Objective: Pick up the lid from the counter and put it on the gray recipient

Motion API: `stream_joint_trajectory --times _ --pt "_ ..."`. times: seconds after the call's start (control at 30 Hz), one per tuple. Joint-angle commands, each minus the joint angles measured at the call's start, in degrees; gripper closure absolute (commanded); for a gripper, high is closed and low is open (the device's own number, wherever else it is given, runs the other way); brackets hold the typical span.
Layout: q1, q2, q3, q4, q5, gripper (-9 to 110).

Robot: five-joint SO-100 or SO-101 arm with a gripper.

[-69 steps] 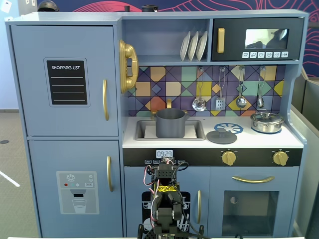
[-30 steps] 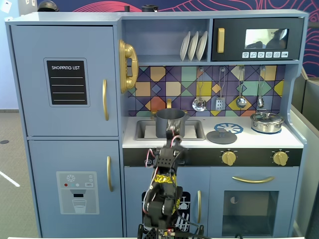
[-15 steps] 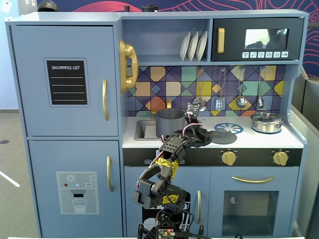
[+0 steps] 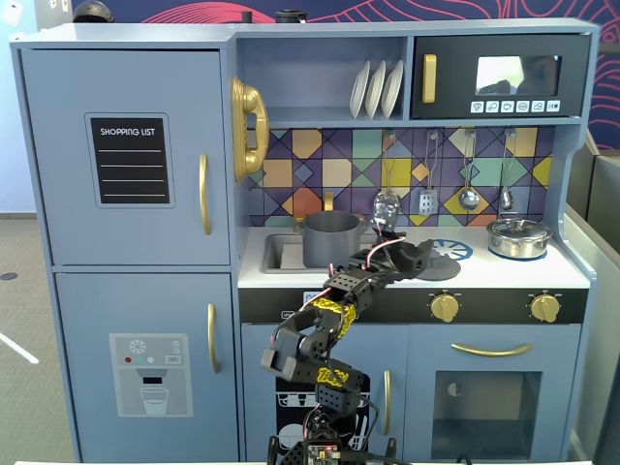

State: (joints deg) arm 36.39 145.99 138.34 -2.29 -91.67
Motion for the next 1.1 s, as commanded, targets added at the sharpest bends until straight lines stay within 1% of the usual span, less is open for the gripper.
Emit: stream_joint_trajectory --times 0.0,0.07,0.17,0.3,1.07 --pt "0.0 -3.4 0.7 -6.4 -0.3 80" --pt "0.2 -4.8 2.1 -8.4 -0.1 80" --pt "0.7 -6.6 2.4 -7.7 0.1 77" --pt "1.0 -9.3 1.0 -6.6 0.4 76" --pt "1.2 -24.7 -10.2 -8.2 -0.7 79"
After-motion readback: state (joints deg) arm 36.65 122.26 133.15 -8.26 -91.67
